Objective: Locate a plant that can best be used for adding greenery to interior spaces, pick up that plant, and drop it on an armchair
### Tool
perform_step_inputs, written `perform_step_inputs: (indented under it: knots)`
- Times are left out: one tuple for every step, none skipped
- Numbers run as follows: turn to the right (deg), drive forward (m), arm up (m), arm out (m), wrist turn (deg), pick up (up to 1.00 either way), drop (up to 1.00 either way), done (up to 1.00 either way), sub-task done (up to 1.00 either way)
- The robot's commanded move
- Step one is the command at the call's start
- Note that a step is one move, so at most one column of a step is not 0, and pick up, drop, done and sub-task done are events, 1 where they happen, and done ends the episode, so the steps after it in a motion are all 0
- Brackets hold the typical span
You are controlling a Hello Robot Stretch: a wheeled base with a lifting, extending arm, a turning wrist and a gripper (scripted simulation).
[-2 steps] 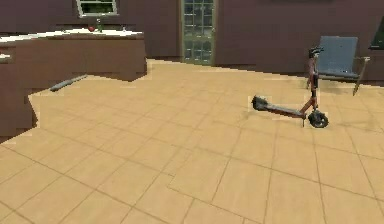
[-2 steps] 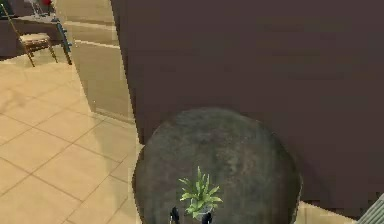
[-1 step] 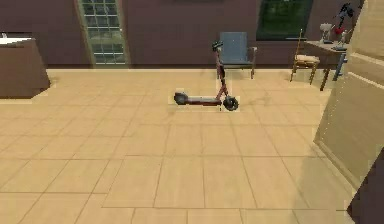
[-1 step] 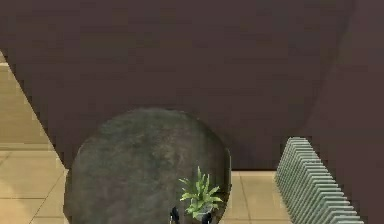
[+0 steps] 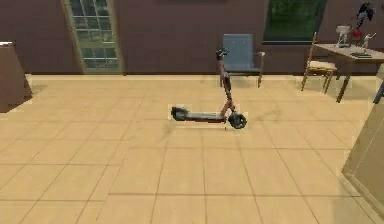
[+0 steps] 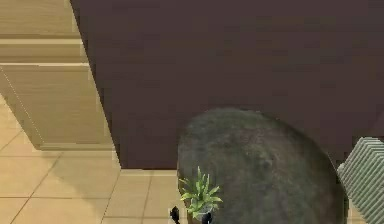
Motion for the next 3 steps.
perform_step_inputs:
  knots:
    - [33.0, 0.00, 0.00, 0.00, 0.0, 0.00, 0.00, 0.00, 0.00]
    - [0.0, 1.00, 0.00, 0.00, 0.0, 0.00, 0.00, 0.00, 0.00]
    - [0.0, 1.00, 0.00, 0.00, 0.0, 0.00, 0.00, 0.00, 0.00]
